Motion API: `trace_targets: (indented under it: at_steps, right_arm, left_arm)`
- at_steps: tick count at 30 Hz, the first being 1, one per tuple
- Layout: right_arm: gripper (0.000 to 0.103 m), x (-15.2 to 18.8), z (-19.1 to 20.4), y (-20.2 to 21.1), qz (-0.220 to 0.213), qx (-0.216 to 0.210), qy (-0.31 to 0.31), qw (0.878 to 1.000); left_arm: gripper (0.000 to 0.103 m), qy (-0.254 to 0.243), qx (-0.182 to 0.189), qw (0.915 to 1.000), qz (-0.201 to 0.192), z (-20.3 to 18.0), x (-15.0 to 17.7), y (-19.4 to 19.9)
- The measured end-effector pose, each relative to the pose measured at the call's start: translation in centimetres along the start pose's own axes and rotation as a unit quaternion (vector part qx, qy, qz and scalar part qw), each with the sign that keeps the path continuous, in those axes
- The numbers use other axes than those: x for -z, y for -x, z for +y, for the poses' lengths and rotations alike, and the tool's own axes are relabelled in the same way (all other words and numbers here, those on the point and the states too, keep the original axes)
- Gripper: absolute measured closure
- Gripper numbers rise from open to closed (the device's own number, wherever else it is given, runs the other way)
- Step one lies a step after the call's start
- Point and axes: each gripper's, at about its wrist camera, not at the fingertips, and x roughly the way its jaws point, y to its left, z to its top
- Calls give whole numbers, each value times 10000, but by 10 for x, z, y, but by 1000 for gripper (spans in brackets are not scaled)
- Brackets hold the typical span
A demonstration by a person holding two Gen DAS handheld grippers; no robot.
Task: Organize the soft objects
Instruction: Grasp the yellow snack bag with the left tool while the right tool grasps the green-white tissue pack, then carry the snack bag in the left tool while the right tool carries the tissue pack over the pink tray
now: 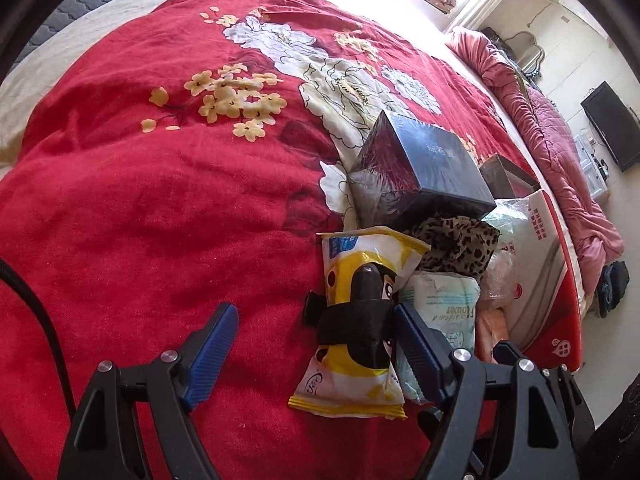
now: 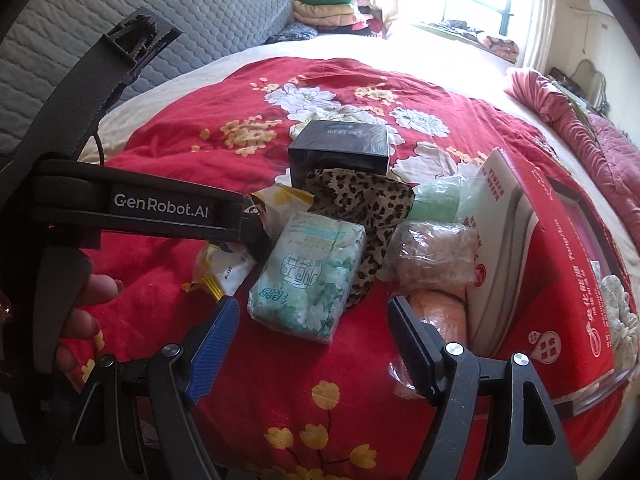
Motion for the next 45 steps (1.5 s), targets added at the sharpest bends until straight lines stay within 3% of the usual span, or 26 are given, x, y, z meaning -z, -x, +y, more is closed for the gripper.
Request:
trace_targets:
  at_steps: [13,14,16,17,25,27,32,45]
  right_arm:
    - [26,-2,2,-37,108,265,-95,9995]
    - [30,-1,-1,-37,94,196,-152,9996]
    - [48,0,-7,-35,53,156,-226,9996]
    - [48,0,-8,-32,18,146,-223,9996]
    - [53,5,-25,-13,-133,-62,-330,9993]
    - [53,5,-30,-6,-150,-101,-402,9990]
    - [53,5,-38,16,-365,-124,-410,9984]
    - [53,-5,-54,69,-1049,-252,-464,9931]
  left_arm:
    - [24,-65,182,9998,-10,3,-1,-8]
    - [25,-52,209,9998,1,3,-1,-9]
    - [28,-35,260,9997,2,2,0,-10]
    - [29,-38,278,9996,10,1,1,-11]
    - [63,-212,462,9987,81,-16,6,-18]
    - [64,-311,374,9988,17,-20,8,-17]
    - [66,-185,578,9981,-66,-16,13,-8]
    - [66,-504,124,9946,-894,-50,32,58]
